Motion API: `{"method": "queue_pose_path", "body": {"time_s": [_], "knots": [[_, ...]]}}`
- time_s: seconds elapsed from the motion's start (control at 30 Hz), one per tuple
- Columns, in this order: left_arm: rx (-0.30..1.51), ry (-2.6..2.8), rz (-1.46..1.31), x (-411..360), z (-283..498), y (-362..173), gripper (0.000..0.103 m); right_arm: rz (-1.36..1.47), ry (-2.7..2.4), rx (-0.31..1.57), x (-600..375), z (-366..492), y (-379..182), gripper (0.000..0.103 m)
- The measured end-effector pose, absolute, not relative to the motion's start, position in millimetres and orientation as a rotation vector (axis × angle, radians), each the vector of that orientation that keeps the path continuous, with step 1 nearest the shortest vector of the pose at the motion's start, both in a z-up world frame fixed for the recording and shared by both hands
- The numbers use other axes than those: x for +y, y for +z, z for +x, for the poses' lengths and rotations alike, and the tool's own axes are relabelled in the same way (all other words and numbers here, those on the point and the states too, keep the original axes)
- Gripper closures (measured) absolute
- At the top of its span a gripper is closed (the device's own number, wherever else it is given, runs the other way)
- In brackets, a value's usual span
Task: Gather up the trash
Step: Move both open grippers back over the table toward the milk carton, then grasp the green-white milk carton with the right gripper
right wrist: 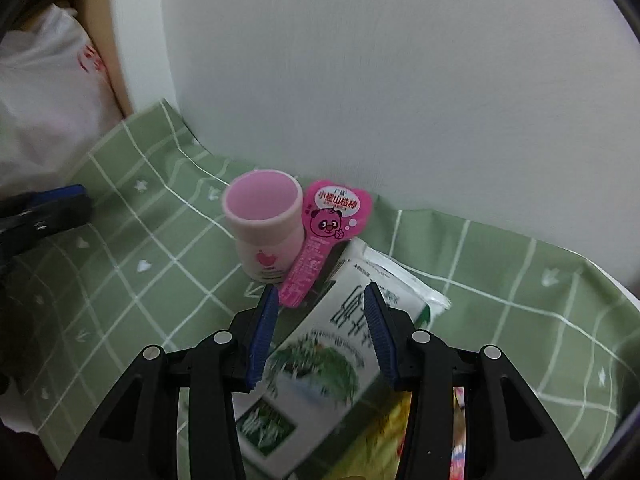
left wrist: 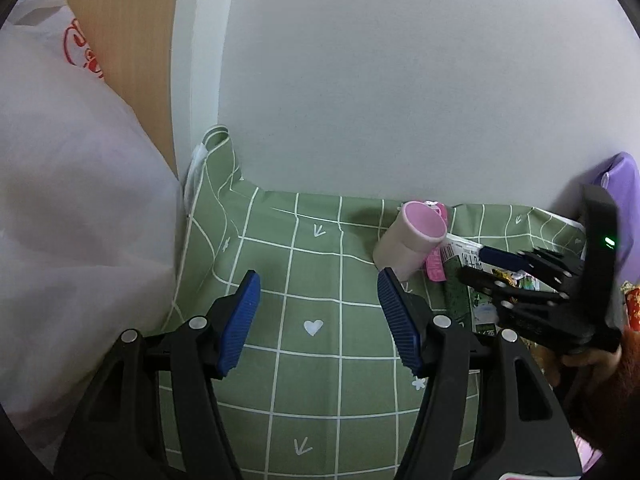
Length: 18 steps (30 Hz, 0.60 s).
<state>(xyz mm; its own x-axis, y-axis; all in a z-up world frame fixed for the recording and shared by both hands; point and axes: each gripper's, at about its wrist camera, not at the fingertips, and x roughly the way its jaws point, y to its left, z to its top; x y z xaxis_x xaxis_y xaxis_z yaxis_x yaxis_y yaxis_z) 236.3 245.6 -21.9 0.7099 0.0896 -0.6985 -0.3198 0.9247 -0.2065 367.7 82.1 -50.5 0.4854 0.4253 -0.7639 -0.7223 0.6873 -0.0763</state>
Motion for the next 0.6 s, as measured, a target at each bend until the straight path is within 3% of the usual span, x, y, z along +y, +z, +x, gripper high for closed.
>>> {"method": "queue_pose_path", "body": {"time_s": [0.6], "knots": [[0.759,0.175,-0.374,247,253,-34,0.045,-0.471,0.733,0.852,81,370,-58,0.061]]}}
